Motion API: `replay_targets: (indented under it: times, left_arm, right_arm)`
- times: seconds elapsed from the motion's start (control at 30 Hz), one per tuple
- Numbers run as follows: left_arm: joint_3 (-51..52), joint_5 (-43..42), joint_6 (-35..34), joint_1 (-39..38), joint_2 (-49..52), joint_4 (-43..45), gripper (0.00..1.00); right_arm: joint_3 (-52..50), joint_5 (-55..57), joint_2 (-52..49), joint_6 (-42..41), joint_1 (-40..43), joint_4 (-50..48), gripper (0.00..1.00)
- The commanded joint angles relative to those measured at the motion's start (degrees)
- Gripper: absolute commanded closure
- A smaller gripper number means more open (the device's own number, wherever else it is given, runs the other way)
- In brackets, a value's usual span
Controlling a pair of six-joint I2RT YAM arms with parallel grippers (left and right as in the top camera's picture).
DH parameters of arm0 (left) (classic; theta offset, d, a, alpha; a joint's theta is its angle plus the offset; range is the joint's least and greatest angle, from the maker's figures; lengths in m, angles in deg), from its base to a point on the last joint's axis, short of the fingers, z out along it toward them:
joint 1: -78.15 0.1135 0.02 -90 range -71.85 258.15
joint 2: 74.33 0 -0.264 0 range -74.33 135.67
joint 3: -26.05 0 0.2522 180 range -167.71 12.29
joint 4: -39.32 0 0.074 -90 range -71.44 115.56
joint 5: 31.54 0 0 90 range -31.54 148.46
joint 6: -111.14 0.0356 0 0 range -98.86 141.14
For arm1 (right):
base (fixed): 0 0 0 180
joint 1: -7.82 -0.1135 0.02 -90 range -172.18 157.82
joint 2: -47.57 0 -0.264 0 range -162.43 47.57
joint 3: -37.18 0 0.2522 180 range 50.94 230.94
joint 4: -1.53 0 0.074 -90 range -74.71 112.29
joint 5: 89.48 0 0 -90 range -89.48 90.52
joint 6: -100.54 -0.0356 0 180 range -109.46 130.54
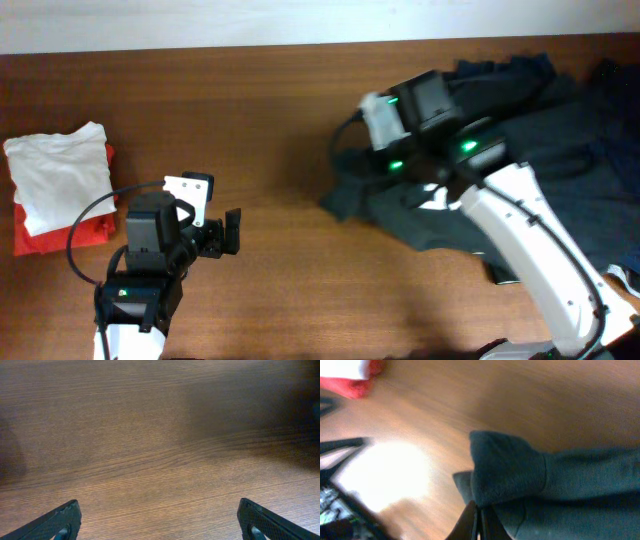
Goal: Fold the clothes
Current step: 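Grasp the green t-shirt with the right gripper and drag it leftward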
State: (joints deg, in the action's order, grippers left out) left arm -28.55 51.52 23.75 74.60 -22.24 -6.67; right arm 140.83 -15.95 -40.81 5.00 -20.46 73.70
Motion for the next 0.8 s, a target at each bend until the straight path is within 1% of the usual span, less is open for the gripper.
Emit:
replay_targets:
  times: [0.0, 0.07, 0.1, 0.13, 0.17, 0.2, 0.23, 0.3, 0.37, 0.47, 0.57, 0.63, 0.77]
  left_arm:
    - [-0.83, -0.81, 1.11, 0.35, 0.02, 0.04, 0.01]
    - [-0.83, -0.81, 1.11, 0.35, 0.02, 0.04, 0.01]
    - [-0.83, -0.81, 1.11, 0.35, 0.02, 0.04, 0.01]
    - [-0.83, -0.81, 1.11, 0.35, 0.02, 0.04, 0.01]
    - [-0.83, -0.81, 1.11, 0.35, 0.02, 0.02, 0.01]
    - [-0.83, -0.81, 1.11, 0.35, 0.02, 0.02, 0.01]
    - [-0.83, -0.83, 1.11, 0.35, 0.02, 0.02, 0.01]
    - [-0.83, -1.60, 1.09, 0.35, 0.02, 0.07, 0.01]
    - [-0.83, -7.19, 1.09, 0.35, 0.02, 0.59, 0.01]
    - [-0.83, -13.16, 1.05, 0.35, 0.72, 1.40, 0.01]
    - [-0.76, -15.02, -2.99, 0.33, 3.34, 0.92, 0.01]
    - [-0.76, -16.59, -6.78, 0.33, 7.34, -1.44, 0.01]
    - [-0.76, -20.94, -12.68, 0.28, 15.02, -7.37, 0.01]
  right_arm:
    - [1.05, -3.76, -1.18, 0.63, -6.88, -6.21, 0.96]
    - [1.05, -1.44, -2.62, 0.59, -8.48, -9.31, 0.96]
    - [1.05, -0.50, -3.37, 0.31, -8.79, -10.12, 0.91]
    - [1.05, 0.26, -4.35, -0.94, -8.90, -11.19, 0.79]
    - [1.05, 0.42, -5.14, -1.16, -8.83, -11.87, 0.59]
    - [1.05, 0.61, -5.75, -1.14, -8.74, -12.28, 0.25]
    - [1.05, 0.68, -6.12, -1.09, -8.63, -12.41, 0.01]
    - [1.05, 3.30, -6.34, -1.09, -7.37, -11.37, 0.01]
    - [1.09, 8.00, -5.55, -1.16, -4.66, -7.65, 0.01]
    - [1.09, 8.59, -3.91, -1.16, 1.33, -0.96, 0.02]
    - [1.09, 8.57, -2.69, -1.16, 7.30, 5.66, 0.01]
    - [1.09, 8.59, -2.51, -1.14, 12.70, 12.28, 0.01]
    - [1.09, 8.57, -2.51, -1.14, 17.99, 16.87, 0.01]
